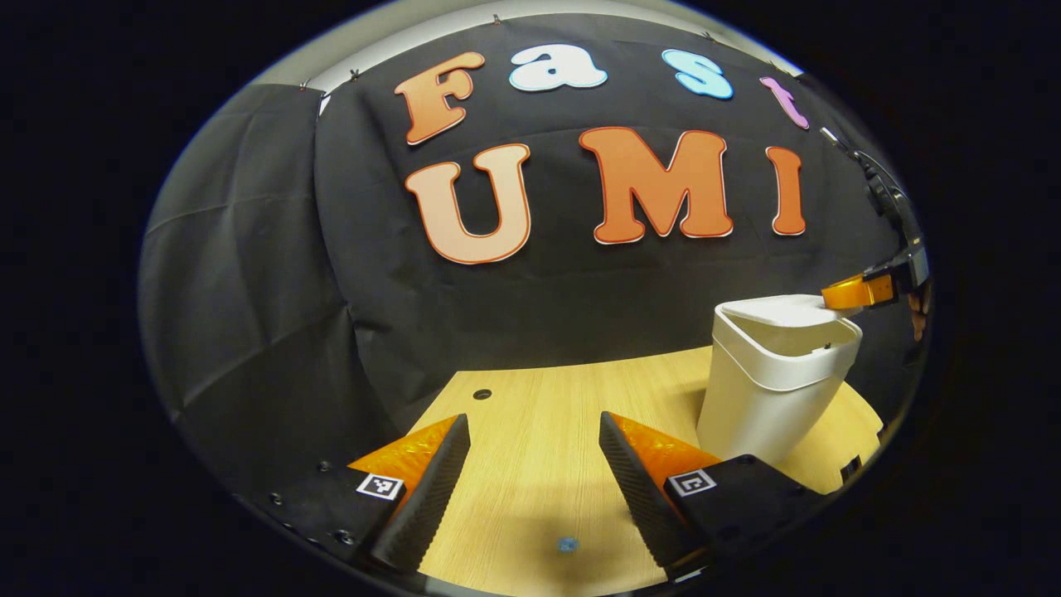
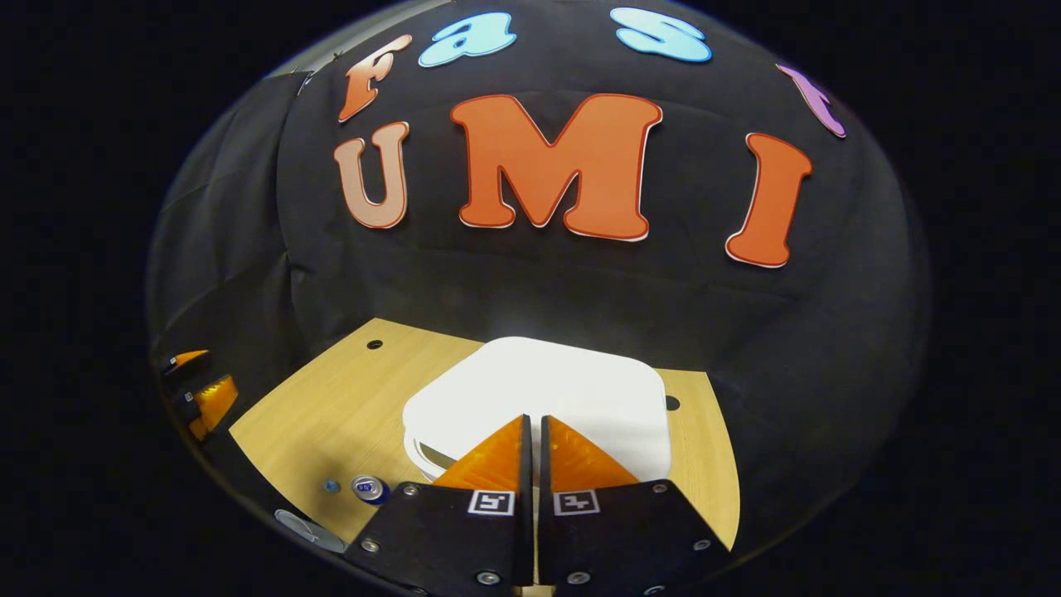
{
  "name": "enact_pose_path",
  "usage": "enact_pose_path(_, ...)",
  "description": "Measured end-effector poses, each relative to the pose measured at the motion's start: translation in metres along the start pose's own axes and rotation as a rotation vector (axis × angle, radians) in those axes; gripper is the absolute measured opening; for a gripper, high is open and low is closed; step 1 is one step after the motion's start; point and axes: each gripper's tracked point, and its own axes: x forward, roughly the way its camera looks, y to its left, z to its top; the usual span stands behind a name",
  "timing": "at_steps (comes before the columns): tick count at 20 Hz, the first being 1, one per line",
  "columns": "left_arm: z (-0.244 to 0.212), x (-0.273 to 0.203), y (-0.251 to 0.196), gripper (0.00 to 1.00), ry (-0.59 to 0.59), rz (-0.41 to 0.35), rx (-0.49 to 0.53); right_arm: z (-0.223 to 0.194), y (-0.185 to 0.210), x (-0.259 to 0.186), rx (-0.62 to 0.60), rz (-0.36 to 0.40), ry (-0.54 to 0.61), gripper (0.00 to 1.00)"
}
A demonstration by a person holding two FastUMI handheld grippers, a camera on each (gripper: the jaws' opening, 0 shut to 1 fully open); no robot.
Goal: Press the lid of the desktop garbage bin to open it, pick up the crumpled paper on the desktop and throw it into the bin, then pick up the pop can on the desktop and drop it into the bin, and finally close the garbage bin lid.
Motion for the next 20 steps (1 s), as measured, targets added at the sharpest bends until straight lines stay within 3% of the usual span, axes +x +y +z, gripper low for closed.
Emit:
enact_pose_path(2, 0.001, 0.000, -0.004, 1.00, -0.005, -0.008, 0.007, 0.017, -0.006, -0.002, -0.018, -0.021, -0.052, 0.07)
enact_pose_path(6, -0.003, 0.003, -0.008, 0.99, 0.012, -0.014, 0.015, 0.053, -0.003, -0.012, -0.084, -0.025, -0.180, 0.26)
enact_pose_path(10, -0.006, 0.003, -0.012, 0.99, 0.020, -0.029, 0.004, 0.067, 0.000, -0.017, -0.126, -0.038, -0.234, 0.48)
enact_pose_path(14, -0.015, 0.005, -0.015, 1.00, 0.049, -0.036, -0.030, 0.074, 0.028, -0.032, -0.195, 0.035, -0.314, 0.59)
enact_pose_path(15, -0.017, 0.003, -0.014, 1.00, 0.057, -0.034, -0.034, 0.072, 0.037, -0.034, -0.221, 0.053, -0.327, 0.65)
enact_pose_path(20, -0.027, 0.002, -0.015, 1.00, 0.092, -0.030, -0.080, 0.042, 0.086, -0.038, -0.265, 0.194, -0.332, 0.80)
